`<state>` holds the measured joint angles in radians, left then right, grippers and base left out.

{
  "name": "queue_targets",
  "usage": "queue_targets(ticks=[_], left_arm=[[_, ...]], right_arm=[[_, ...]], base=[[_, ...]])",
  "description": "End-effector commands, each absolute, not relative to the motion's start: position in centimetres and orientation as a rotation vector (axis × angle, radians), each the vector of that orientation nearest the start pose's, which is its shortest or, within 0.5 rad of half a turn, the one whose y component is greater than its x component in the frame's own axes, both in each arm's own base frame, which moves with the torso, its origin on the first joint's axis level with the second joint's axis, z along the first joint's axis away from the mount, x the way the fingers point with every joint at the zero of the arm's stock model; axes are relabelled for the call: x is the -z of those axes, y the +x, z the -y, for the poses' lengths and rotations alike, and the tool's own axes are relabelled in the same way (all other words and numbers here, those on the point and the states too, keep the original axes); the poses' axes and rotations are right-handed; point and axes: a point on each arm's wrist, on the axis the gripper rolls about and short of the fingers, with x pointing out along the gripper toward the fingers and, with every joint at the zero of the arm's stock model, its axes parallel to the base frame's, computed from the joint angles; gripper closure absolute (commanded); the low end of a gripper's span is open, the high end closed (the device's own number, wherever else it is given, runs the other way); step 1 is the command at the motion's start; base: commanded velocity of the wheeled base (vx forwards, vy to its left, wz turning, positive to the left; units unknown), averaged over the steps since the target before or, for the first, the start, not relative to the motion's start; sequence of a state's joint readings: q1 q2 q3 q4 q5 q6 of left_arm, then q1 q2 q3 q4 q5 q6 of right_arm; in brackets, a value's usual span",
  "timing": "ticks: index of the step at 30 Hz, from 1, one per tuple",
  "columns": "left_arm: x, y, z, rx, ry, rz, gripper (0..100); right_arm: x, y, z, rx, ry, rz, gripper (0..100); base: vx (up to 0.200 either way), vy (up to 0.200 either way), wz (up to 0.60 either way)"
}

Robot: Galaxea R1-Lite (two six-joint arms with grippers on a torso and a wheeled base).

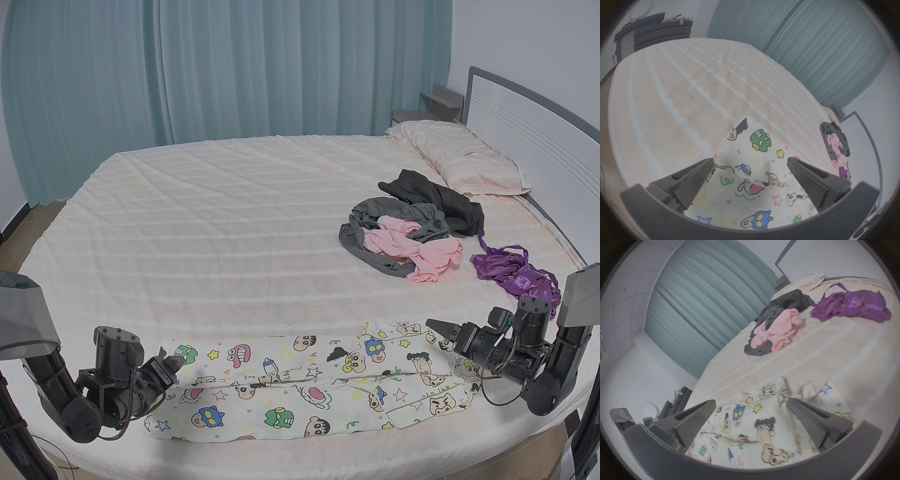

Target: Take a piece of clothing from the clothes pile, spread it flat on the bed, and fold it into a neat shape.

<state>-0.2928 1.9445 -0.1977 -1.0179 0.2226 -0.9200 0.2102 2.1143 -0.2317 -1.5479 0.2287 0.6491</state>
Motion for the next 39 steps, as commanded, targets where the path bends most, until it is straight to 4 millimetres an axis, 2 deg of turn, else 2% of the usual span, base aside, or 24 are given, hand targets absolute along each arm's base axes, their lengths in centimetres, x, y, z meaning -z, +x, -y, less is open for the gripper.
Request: queue_targets(ticks=[1, 8, 17, 18, 23, 35, 39], left_arm=[[-4.6, 21.6, 5.3, -0.248, -0.756, -0.595, 0], [-4.9, 21.4, 5.4, -0.254, -0.819, -0.581, 0], [-4.9, 21.4, 5.6, -0.231, -0.855, -0.599, 0], [-4.9, 21.4, 5.6, -0.231, -0.855, -0.599, 0], [-4.8, 21.3, 5.6, -0.235, -0.852, -0.606, 0], [-4.4, 21.1, 5.5, -0.249, -0.847, -0.624, 0], [-4.4, 21.4, 5.0, -0.237, -0.870, -0.633, 0]], right_arm=[[-3.2, 24.3, -4.3, -0.244, 0.599, -0.500, 0], [-1.4, 24.1, -4.2, -0.209, 0.563, -0.574, 0], [1.7, 26.1, -4.7, -0.208, 0.524, -0.632, 0], [1.9, 26.3, -4.8, -0.210, 0.521, -0.634, 100], [1.9, 26.6, -4.8, -0.209, 0.515, -0.638, 100], [1.2, 27.0, -3.3, -0.178, 0.533, -0.566, 100], [1.6, 26.8, -3.3, -0.179, 0.534, -0.591, 100]], base=[[0.000, 0.000, 0.00], [0.000, 0.000, 0.00], [0.000, 0.000, 0.00], [0.000, 0.000, 0.00], [0.000, 0.000, 0.00], [0.000, 0.000, 0.00], [0.000, 0.000, 0.00]])
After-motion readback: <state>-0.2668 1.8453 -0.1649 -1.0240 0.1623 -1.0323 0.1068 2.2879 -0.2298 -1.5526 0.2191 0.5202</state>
